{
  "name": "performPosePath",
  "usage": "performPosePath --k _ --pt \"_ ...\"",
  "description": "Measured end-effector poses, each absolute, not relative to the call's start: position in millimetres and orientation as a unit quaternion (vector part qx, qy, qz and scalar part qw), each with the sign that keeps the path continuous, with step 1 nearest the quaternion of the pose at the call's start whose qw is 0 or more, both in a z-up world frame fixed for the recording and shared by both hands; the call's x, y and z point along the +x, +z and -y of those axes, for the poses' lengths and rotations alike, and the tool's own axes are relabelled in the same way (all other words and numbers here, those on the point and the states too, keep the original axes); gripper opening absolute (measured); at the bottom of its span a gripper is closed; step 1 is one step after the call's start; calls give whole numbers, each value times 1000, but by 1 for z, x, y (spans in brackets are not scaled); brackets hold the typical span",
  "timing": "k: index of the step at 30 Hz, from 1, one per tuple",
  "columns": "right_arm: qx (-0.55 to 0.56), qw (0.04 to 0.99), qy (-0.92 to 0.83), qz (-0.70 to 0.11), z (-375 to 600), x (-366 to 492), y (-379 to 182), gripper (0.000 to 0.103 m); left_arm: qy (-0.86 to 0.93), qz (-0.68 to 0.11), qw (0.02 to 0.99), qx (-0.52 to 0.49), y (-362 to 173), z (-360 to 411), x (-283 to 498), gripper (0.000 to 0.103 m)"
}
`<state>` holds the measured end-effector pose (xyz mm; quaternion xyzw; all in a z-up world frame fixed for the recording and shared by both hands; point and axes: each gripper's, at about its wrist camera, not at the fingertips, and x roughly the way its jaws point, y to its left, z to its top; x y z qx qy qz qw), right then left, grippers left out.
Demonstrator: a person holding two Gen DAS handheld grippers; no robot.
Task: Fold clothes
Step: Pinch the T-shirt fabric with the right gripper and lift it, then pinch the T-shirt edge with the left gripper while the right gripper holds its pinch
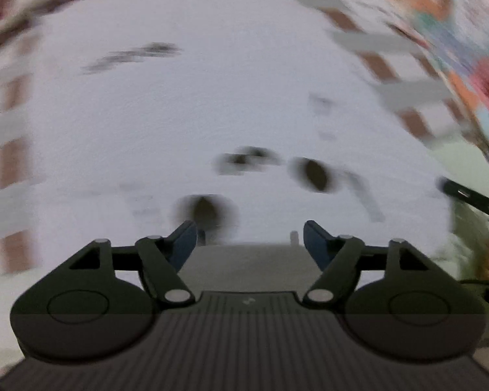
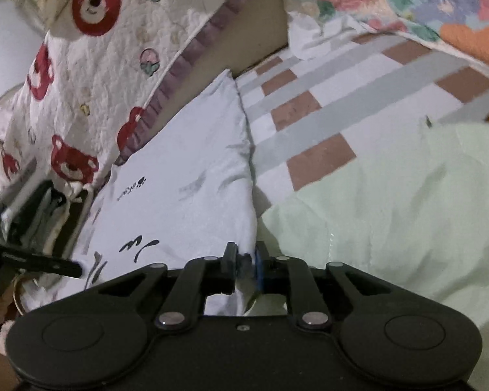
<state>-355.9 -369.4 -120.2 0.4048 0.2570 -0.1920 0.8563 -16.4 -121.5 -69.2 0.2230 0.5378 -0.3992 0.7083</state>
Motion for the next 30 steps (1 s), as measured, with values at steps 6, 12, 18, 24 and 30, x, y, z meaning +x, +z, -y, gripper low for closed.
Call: performPosePath --k 6,12,18,24,30 --pt "453 837 -181 -248 374 -356 -128 32 -279 -531 781 174 -61 25 68 74" --pt "494 808 -202 -251 375 -352 -133 37 -279 -592 737 168 -97 -16 73 74" --pt "457 826 -191 -269 366 -339 -118 42 -282 -654 691 121 -119 -31 77 72" --pt "361 865 -206 -281 350 -326 -95 18 -353 -630 663 196 -112 -16 49 45" --pt "327 866 -220 -308 341 -315 -93 22 -317 -648 673 167 -121 -22 62 61"
